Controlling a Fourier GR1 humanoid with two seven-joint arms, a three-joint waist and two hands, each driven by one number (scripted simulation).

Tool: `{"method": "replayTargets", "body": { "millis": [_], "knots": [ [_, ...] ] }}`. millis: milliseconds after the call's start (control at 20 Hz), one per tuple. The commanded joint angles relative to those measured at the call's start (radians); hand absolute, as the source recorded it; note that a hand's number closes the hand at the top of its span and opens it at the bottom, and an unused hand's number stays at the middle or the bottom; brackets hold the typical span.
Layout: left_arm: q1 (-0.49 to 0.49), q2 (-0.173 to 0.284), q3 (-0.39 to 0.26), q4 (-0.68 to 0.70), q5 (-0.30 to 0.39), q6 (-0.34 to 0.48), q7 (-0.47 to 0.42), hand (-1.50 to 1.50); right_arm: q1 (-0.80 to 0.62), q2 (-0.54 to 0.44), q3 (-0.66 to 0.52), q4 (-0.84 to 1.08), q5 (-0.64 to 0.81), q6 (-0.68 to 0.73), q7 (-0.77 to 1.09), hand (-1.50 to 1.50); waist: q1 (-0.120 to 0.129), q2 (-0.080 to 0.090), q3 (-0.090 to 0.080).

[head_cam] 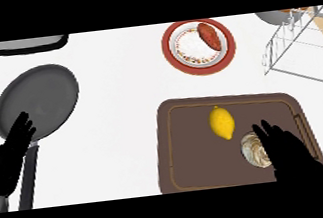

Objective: Pick the cupcake from the tray and place it in the tiered shelf

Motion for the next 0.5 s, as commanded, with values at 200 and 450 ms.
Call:
{"method": "replayTargets", "body": {
  "millis": [200,450],
  "knots": [
    [-0.054,-0.006,0.013,0.016,-0.020,-0.008,0.043,0.00,-0.176,0.073,0.057,-0.018,-0.002,0.441,0.235,-1.50,0.007,0.002,0.004],
    [-0.030,-0.032,0.022,0.021,-0.037,-0.029,0.014,0.00,-0.207,0.093,-0.031,0.052,-0.037,0.497,0.181,-1.50,0.004,0.001,0.005]
  ]
}}
